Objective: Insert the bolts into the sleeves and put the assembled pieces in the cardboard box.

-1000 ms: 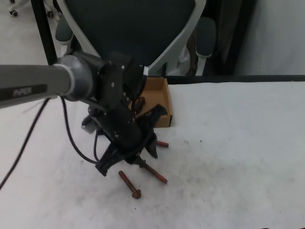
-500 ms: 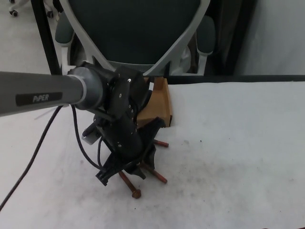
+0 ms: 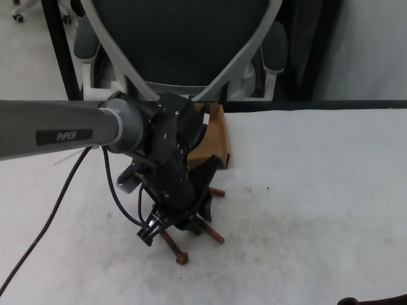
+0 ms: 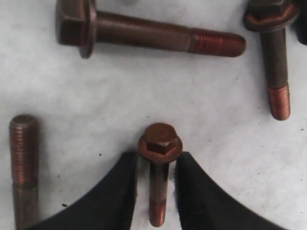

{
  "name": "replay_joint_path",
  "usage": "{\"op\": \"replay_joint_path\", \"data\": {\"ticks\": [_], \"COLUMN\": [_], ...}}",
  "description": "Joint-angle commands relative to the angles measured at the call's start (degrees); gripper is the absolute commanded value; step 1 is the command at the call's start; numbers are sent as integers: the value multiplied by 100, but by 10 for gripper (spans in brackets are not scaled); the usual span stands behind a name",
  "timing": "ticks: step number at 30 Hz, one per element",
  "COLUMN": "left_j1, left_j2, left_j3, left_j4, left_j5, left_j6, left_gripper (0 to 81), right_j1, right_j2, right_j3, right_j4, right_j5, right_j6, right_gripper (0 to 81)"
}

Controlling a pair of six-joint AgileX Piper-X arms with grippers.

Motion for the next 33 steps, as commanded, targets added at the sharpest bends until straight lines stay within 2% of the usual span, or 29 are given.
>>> {"op": "replay_joint_path", "data": {"ticks": [1, 4, 9, 10, 17, 27, 33], "left_j1": [14, 14, -2, -1, -4, -21, -21], "left_j2": [26, 26, 26, 12, -279, -840, -1436], "left_j3": [-34, -34, -34, -34, -34, 24, 554], "left_j4": [-45, -45, -45, -45, -152, -534, -1201], "left_j5": [-299, -369, -611, -639, -1227, -1529, -1602], "left_j6": [-8, 43, 558, 653, 1459, 2833, 3095], "left_gripper": [266, 215, 19, 7, 8, 8, 8], "right_j1": [18, 18, 18, 18, 18, 7, -62], "right_j2": [-44, -44, -44, -44, -27, 683, 1287], "right_j3": [-21, -21, 253, 338, 769, 904, 893], "right_j4": [-102, -102, -468, -646, -1477, -2160, -2537], "right_j5": [-22, -22, -22, -22, -344, -916, -1286], "right_j6": [-50, -50, -50, -50, -32, -3, 87], "right_gripper": [3, 3, 3, 3, 3, 3, 3]}}
